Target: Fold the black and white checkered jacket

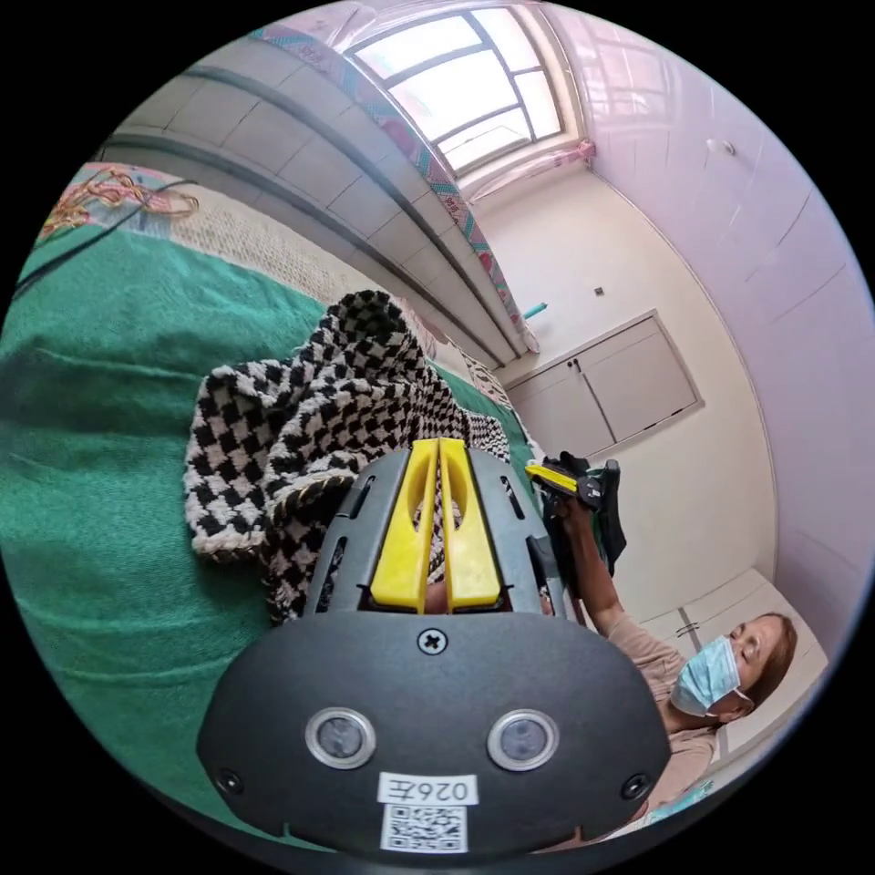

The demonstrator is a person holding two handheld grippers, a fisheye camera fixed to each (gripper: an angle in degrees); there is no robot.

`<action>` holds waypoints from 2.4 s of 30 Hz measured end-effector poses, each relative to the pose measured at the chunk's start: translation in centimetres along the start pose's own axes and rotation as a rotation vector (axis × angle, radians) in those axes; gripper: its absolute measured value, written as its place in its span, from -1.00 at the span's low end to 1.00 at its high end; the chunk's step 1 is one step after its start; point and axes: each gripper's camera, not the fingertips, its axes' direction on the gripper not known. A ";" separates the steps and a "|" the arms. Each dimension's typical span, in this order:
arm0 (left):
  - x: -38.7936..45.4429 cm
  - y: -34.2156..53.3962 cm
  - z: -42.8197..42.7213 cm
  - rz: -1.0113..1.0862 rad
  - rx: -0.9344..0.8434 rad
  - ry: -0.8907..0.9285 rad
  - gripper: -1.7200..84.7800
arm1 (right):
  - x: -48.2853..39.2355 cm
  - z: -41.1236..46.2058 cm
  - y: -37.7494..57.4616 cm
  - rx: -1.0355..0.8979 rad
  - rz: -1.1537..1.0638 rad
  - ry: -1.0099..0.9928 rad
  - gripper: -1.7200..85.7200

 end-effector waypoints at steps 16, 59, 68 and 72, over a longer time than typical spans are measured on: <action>3.8 1.1 9.0 -0.037 -0.210 -0.186 -0.87 | 0.5 3.0 -2.1 -0.216 -0.076 -0.012 -0.94; -2.6 5.4 4.4 -0.006 -0.202 -0.025 -0.72 | -2.8 -11.8 5.4 -0.024 -0.059 0.055 -0.91; -6.1 1.8 6.9 -0.012 -0.277 -0.017 -0.75 | 3.7 -8.5 2.7 -0.070 0.331 -0.093 -0.78; -8.6 -1.0 6.9 -0.043 -0.329 0.109 -0.82 | 9.1 -9.8 0.2 -0.023 0.484 -0.329 -0.89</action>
